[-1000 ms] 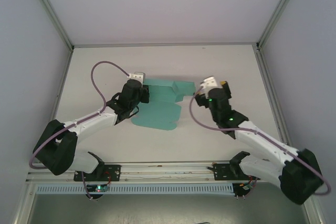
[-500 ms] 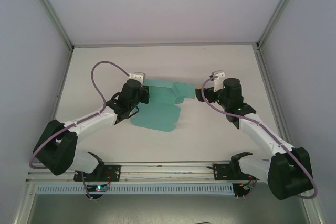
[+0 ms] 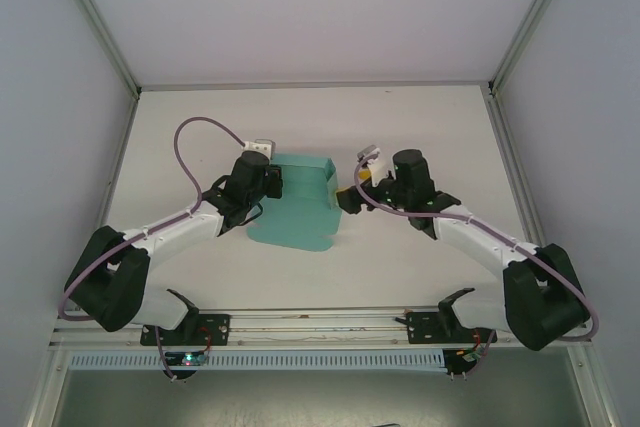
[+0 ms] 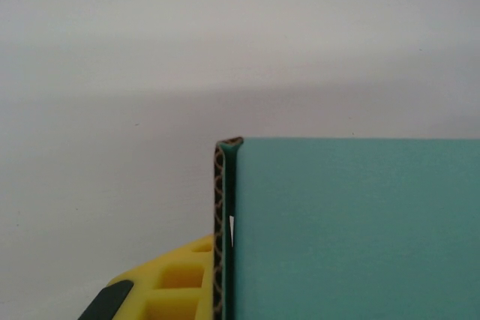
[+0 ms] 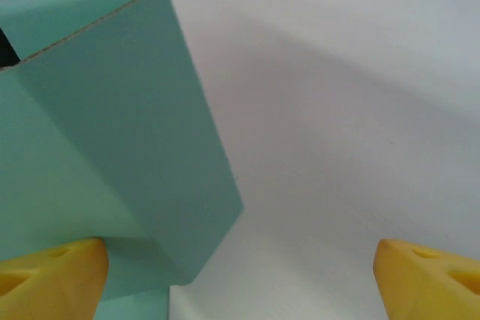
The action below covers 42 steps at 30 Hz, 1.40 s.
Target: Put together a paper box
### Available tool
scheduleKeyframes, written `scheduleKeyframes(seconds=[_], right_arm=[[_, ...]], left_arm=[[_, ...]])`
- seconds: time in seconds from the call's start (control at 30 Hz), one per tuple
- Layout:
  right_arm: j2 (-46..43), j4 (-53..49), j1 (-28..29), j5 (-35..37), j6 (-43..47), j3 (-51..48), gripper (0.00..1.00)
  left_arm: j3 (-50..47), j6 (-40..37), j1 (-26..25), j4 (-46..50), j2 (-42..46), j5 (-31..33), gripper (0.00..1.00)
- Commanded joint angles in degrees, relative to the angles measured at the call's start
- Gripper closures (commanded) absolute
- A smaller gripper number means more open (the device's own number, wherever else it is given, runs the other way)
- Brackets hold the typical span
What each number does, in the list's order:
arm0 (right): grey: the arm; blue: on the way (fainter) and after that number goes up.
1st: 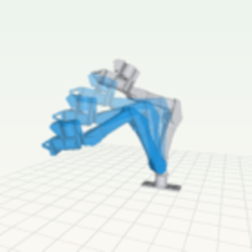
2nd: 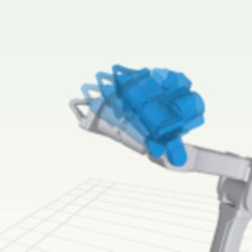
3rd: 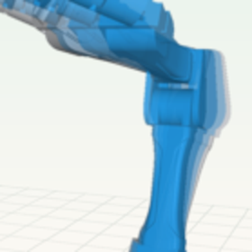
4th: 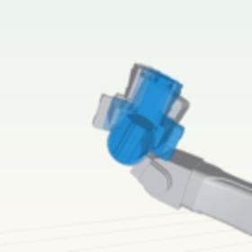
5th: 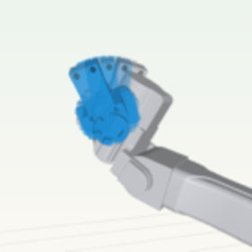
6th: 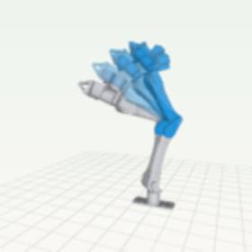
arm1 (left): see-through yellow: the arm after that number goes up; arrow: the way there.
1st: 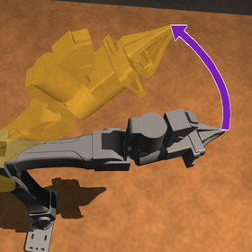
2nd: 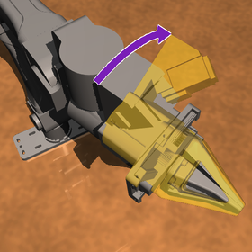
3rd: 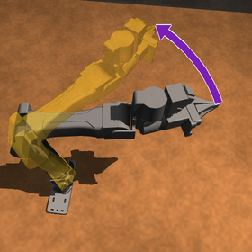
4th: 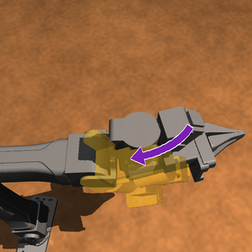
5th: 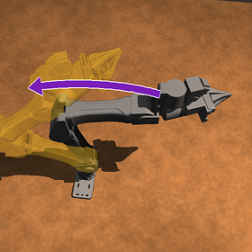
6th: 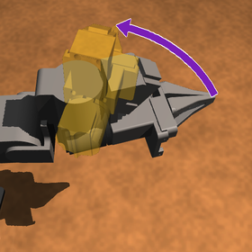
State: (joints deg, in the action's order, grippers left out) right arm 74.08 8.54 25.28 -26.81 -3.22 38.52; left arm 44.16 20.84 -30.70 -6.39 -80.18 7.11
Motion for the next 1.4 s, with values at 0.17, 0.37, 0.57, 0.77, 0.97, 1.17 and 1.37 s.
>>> scheduleKeyframes(seconds=[0.17, 0.37, 0.57, 0.77, 0.97, 1.17, 1.37], right_arm=[[8.5, 8.9, 1.0, -3.2, -3.7, 5.9, 0.18], [7.8, 7.7, 3.9, -2.8, -1.2, 6.5, 0.15], [5.2, 6.1, 5.2, 4.9, -1.8, 5.3, 0.14], [8.3, 5.1, 7.4, 13.0, -2.3, 9.1, 0.17], [12.4, 5.4, 11.6, 26.3, -3.9, 12.9, 0.33], [15.4, 5.1, 13.7, 38.3, -4.7, 15.4, 0.63], [18.1, -1.2, 14.2, 56.0, -7.5, 18.8, 0.92]], left_arm=[[1.3, 0.6, -0.5, -1.2, 0.5, -3.1, 1.00], [2.0, 1.8, -0.4, 1.4, 0.0, 1.5, 1.00], [3.5, 2.1, -0.4, 3.1, -1.1, 1.5, 1.00], [4.1, 1.4, -0.4, 3.3, -1.6, -0.9, 1.00], [4.3, 1.1, -0.5, 3.7, -1.3, -2.0, 1.00], [3.6, 0.5, -0.5, 3.3, -0.1, -2.9, 1.00], [4.0, 2.0, -0.6, 5.0, 1.0, -1.1, 1.00]])
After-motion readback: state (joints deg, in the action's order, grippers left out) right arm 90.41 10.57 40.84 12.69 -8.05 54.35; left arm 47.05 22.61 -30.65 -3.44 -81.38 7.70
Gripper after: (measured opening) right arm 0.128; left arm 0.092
